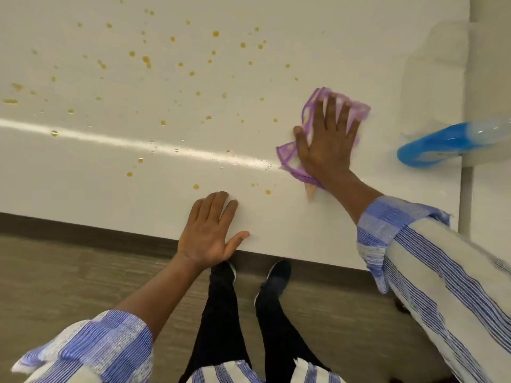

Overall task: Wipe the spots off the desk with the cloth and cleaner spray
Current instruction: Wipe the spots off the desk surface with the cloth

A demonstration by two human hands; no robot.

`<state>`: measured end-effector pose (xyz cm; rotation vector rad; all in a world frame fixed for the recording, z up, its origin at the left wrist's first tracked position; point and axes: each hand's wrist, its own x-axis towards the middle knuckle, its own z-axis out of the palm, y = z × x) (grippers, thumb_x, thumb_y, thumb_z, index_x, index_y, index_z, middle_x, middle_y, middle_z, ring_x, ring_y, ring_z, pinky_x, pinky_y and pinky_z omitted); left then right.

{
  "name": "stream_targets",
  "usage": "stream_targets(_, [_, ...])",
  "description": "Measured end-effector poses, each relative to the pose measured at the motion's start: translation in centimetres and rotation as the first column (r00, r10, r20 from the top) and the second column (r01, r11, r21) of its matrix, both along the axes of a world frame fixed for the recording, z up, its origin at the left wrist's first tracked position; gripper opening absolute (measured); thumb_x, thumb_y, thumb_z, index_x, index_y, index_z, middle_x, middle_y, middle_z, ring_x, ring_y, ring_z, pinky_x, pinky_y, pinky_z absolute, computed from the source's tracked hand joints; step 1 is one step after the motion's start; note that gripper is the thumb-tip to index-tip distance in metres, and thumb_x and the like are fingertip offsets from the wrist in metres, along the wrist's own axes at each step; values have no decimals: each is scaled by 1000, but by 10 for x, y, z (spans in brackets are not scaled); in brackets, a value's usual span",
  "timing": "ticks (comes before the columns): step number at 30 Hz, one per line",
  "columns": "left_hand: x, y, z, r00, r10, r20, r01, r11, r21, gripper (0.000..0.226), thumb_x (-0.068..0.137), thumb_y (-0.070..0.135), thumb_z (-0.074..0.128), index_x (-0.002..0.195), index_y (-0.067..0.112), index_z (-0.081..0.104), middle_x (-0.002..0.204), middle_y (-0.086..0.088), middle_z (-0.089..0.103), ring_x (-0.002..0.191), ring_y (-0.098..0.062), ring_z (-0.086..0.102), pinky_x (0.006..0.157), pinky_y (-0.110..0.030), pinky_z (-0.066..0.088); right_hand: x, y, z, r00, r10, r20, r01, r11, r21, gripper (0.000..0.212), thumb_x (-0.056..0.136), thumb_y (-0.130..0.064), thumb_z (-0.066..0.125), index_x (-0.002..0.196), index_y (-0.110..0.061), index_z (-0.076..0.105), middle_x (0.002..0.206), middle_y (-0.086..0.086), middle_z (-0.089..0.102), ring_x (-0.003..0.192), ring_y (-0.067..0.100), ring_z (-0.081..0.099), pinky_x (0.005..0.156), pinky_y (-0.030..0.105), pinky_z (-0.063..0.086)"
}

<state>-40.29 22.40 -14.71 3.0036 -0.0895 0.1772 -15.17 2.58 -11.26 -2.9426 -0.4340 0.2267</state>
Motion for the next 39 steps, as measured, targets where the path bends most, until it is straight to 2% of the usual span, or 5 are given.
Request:
stream_targets(10, [-1, 0, -1, 998, -13, 67, 12, 1000, 26, 73, 99, 66, 36, 135, 5, 52, 138, -26, 57, 127, -41, 47, 104, -52, 38, -126, -65, -14, 710, 703, 39, -704, 711, 7, 63, 108, -46, 29, 165, -26, 13, 175, 1, 4, 162, 29, 1, 130, 56, 4])
stream_targets(19, [-1, 0, -4, 997, -13, 76, 9, 999, 44, 74, 96, 66, 42, 137, 6, 51, 139, -24, 57, 129, -40, 47, 107, -52, 38, 36, 8, -1, 980, 193, 56, -193, 981, -11, 73, 102, -58, 32, 162, -16, 29, 171, 10, 22, 159, 40, 15, 126, 62, 10])
stream_targets(27, [-1, -1, 5, 1000, -5, -14, 6, 1000, 21, 76, 93, 66, 45, 131, 4, 66, 138, -23, 62, 125, -42, 61, 108, -51, 44, -82, -7, -17, 747, 660, 79, -664, 747, 36, 67, 107, -51, 30, 165, -25, 12, 175, -1, 5, 162, 25, 2, 128, 60, 14])
stream_targets(33, [-12, 11, 20, 999, 52, -1, -51, 970, -236, 70, 100, 65, 37, 143, 11, 50, 150, -13, 50, 137, -32, 47, 113, -49, 40, -62, -47, -8, 872, 489, -17, -489, 871, -49, 72, 106, -57, 22, 166, -20, 6, 175, 1, 0, 162, 27, 0, 126, 62, 17])
stream_targets(39, [-51, 134, 25, 828, 560, -7, -532, 782, -325, 69, 101, 64, 35, 143, 12, 49, 152, -12, 44, 140, -31, 42, 114, -49, 32, -136, 70, -11, 901, 431, -54, -433, 901, -32, 82, 103, -66, 22, 165, -18, 0, 175, 4, -2, 162, 30, -6, 129, 59, 8])
